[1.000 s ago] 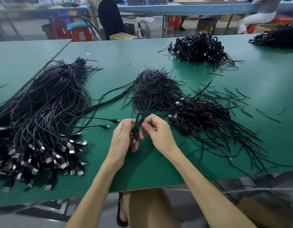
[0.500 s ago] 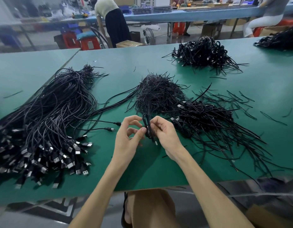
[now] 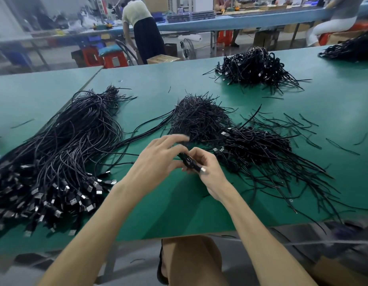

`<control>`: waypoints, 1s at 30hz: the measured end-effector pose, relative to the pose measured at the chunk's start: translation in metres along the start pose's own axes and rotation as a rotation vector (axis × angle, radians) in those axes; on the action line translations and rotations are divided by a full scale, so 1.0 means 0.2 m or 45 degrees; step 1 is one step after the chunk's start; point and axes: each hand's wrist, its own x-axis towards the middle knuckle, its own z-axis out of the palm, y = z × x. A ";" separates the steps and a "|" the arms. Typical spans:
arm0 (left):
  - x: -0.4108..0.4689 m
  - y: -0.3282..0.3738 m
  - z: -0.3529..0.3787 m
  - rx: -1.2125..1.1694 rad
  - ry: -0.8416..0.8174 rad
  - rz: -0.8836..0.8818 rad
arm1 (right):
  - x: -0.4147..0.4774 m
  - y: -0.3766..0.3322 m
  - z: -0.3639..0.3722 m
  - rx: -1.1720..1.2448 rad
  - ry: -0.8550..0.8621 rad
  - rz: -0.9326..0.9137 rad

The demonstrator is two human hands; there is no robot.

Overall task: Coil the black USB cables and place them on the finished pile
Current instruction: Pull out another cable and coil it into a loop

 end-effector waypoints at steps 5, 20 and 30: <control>0.00 0.09 0.02 0.131 0.018 -0.210 | -0.01 -0.01 0.01 0.026 -0.033 -0.035; 0.04 0.10 0.06 -0.567 -0.094 -0.602 | -0.01 0.01 0.00 0.029 0.011 -0.070; 0.07 0.17 0.04 0.027 -0.063 -0.703 | 0.00 0.00 0.01 -0.039 -0.035 -0.059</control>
